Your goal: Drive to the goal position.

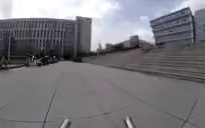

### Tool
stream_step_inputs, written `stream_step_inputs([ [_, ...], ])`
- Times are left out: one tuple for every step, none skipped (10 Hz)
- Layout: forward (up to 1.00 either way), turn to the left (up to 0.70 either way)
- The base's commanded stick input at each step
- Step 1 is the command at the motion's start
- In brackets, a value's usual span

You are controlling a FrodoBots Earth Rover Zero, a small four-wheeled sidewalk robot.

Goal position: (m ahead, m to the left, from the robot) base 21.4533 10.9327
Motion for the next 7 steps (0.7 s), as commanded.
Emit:
stream_step_inputs([
  [1.0, 0.0],
  [1.0, 0.0],
  [1.0, 0.0],
  [1.0, 0.0],
  [1.0, 0.0],
  [1.0, 0.0],
  [1.0, 0.0],
])
